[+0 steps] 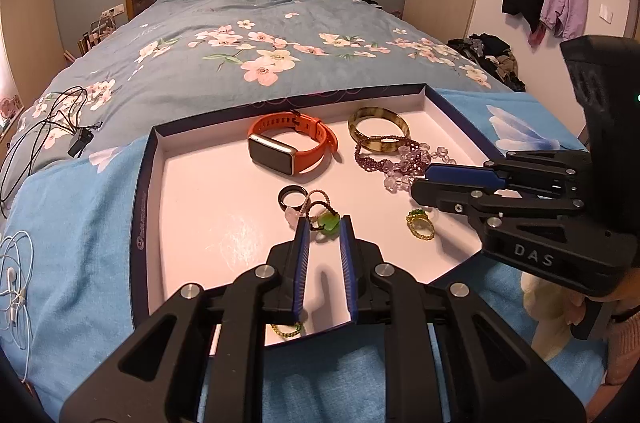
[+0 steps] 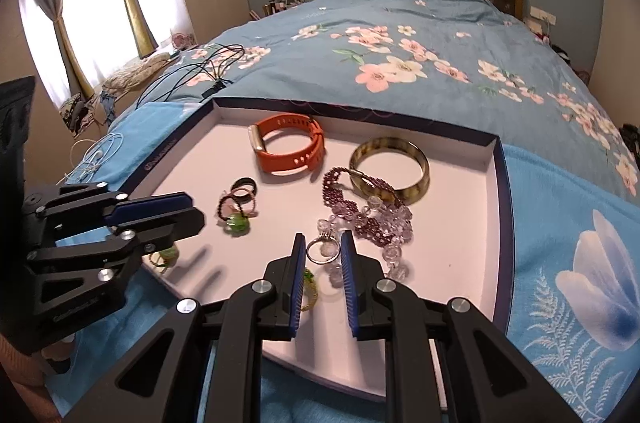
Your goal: Organize jewelry
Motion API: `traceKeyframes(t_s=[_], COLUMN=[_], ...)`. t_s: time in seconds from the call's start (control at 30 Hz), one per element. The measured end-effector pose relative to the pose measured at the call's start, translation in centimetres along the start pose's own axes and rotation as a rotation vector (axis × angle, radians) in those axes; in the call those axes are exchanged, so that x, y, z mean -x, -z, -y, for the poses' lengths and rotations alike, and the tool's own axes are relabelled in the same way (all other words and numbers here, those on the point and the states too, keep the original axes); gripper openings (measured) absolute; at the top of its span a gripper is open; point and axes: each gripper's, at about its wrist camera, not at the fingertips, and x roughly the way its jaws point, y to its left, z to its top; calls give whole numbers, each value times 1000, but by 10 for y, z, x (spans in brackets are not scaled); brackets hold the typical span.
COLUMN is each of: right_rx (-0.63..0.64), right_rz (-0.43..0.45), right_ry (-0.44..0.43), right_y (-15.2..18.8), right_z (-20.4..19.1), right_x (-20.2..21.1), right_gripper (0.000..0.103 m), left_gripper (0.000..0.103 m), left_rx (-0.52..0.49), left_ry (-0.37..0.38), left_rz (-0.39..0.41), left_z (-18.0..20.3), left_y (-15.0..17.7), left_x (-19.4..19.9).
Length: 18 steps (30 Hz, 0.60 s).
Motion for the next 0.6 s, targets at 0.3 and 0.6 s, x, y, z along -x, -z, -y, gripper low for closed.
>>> traceKeyframes(t_s=[0.3, 0.6], right_rx=[-17, -28], right_rz=[93, 242], right_ry=[9, 103], right_y=[8, 36], right_z=[-2, -15], right_x=[34, 84], right_gripper=[51, 96], left_gripper=[53, 98], left_rx=[8, 29], left_ry=[-16, -110], left_rz=[75, 239], left_z=[1, -3], left_y=[5, 26], left_x=[26, 85])
